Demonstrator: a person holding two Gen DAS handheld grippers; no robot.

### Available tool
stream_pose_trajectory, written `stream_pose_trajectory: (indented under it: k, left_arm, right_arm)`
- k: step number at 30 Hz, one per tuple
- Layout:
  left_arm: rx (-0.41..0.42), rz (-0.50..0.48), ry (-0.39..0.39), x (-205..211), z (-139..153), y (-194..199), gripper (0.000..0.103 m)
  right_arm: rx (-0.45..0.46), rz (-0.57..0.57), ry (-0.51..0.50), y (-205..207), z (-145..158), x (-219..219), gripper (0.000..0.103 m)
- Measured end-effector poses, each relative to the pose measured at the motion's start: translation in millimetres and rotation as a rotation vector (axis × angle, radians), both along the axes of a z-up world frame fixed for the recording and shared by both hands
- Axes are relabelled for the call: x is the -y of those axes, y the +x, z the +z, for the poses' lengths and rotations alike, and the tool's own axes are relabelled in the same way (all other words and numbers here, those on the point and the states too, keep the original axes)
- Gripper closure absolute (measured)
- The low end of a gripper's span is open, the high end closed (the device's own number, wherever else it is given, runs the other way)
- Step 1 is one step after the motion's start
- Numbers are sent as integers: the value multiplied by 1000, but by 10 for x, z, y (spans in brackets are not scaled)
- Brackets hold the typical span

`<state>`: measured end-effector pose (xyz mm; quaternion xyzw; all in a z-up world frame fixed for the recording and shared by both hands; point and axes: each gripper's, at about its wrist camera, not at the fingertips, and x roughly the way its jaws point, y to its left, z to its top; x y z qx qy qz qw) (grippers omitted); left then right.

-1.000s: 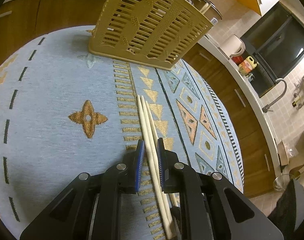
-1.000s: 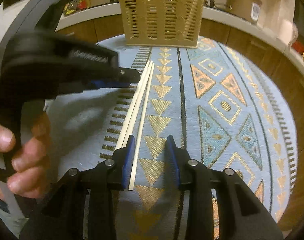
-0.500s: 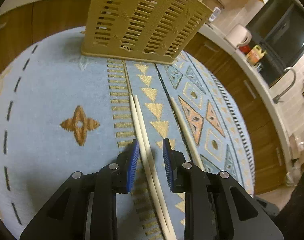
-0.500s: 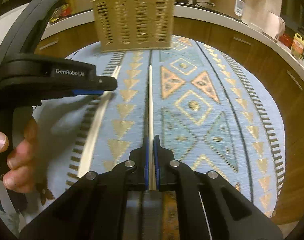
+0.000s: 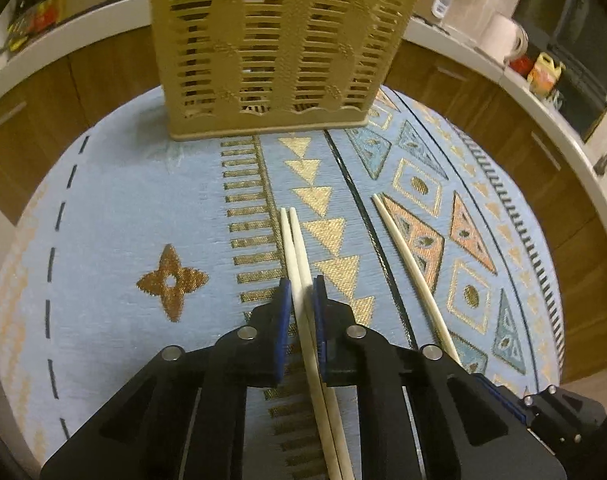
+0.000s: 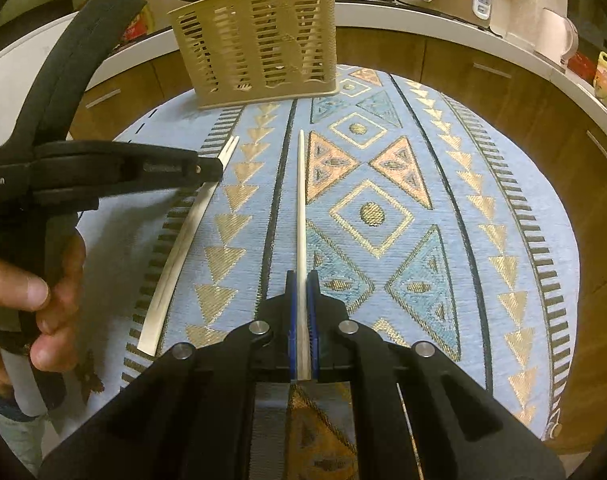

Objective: Organize utensils

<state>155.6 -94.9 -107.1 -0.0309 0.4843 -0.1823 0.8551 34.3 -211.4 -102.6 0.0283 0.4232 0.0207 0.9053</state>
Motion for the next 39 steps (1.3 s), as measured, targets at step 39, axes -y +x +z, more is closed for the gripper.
stream_pose_trajectory:
  k: [39]
  left_arm:
    - [-103,-49,172,91,108,91,103]
  right_arm:
    - [-94,-4,185,79,-15,476,100]
